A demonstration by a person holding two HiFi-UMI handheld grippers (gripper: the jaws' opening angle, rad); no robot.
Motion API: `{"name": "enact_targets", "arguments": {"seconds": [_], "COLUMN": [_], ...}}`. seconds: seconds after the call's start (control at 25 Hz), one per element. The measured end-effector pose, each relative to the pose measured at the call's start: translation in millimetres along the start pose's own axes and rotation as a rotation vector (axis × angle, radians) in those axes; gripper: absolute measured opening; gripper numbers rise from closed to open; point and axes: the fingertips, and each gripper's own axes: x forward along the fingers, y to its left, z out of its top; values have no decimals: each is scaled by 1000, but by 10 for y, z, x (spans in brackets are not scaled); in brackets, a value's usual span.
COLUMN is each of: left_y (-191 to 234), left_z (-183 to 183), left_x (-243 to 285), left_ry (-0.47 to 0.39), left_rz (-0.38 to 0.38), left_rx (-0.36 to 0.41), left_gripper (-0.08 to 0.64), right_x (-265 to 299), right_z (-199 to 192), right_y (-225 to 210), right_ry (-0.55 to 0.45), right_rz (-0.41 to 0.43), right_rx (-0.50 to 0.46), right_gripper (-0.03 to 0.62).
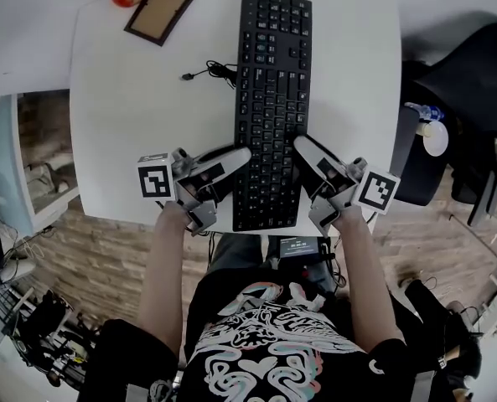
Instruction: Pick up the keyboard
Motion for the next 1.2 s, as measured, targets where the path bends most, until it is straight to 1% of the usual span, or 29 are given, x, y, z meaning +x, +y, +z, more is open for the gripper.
{"name": "enact_targets", "arguments": {"seconds": [0.12, 0.16, 0.28, 0.44, 0.52, 0.8, 0.96, 1.12, 1.2], "left_y": [-30, -51, -27, 226, 289, 317, 325, 325, 336], "left_z": [-27, -30, -17, -16, -24, -41, -42, -34, -49], "left_x": [17, 24, 32, 35, 31, 22, 29, 28, 27], "left_ry": [-16, -19, -27, -23, -18, -14, -25, -34, -33], "left_rz": [-30, -36, -49, -62, -68, -102, -98, -103, -108], "left_rx": [-15, -14, -10, -19, -20, 3, 2, 19, 20], "left_gripper": [112, 114, 114, 114, 114, 114, 114, 114, 114], "right_x": [-45, -57, -57, -33, -33, -43, -48, -33, -44], "right_z": [26, 32, 34, 22, 16, 19, 20, 30, 24], "right_y": [23, 44, 25, -220, -275, -249, -269, -244, -243], "right_ry": [-15, -23, -39, -54, -64, -99, -93, -114, -120], "right_rz": [18, 27, 34, 20, 15, 29, 21, 53, 46], "right_rx": [-16, -9, -7, -15, -23, -70, -70, -73, -81], "right_gripper": [115, 112, 109, 107, 106, 104, 104, 104, 104]}}
